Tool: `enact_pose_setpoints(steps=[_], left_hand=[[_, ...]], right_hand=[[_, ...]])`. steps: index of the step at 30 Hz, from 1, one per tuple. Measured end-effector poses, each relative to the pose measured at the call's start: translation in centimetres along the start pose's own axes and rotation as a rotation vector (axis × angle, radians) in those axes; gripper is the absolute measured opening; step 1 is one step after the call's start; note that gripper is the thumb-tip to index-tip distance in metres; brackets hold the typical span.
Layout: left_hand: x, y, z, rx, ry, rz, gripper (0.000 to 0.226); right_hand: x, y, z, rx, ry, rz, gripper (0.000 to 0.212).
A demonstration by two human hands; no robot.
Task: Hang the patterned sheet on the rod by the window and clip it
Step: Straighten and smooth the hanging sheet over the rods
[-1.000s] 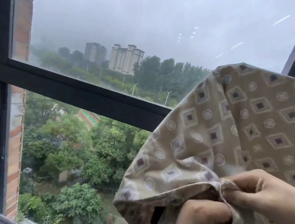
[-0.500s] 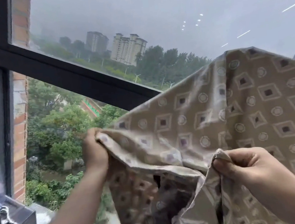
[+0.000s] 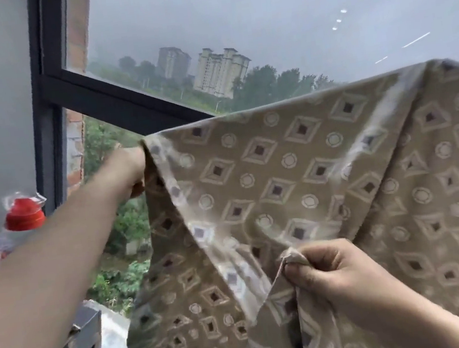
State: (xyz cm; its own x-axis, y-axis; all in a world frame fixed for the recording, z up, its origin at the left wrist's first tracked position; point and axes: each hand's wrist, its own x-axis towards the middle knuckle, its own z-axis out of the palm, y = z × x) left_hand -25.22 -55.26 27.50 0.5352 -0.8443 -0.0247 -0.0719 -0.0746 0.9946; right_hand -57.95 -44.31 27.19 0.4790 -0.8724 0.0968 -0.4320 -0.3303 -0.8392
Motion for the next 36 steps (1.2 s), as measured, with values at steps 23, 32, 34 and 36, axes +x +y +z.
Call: enact_pose_setpoints(steps=[23,32,34,36], left_hand=[[-6.5,-14.9,17.6,-0.471,-0.780,-0.457,0.025],[-8.3,-19.9,15.4,-0.616,-0.956,-0.182,0.033],[-9.5,-22.6,14.8,-0.416,-1.056,-0.119,0.025],[-10.4,-24.8,14.5,-0.360,-1.097,-0.050,0.020]], right_hand=[[-3.7,13.3,9.7,0.357,-0.104,0.299,0.045],[-3.3,21.5,12.9,0.437,0.239,0.354,0.078],[-2.7,21.8,12.8,0.490,0.289,0.360,0.052],[-2.3,21.7,12.5,0.582,0.294,0.336,0.032]])
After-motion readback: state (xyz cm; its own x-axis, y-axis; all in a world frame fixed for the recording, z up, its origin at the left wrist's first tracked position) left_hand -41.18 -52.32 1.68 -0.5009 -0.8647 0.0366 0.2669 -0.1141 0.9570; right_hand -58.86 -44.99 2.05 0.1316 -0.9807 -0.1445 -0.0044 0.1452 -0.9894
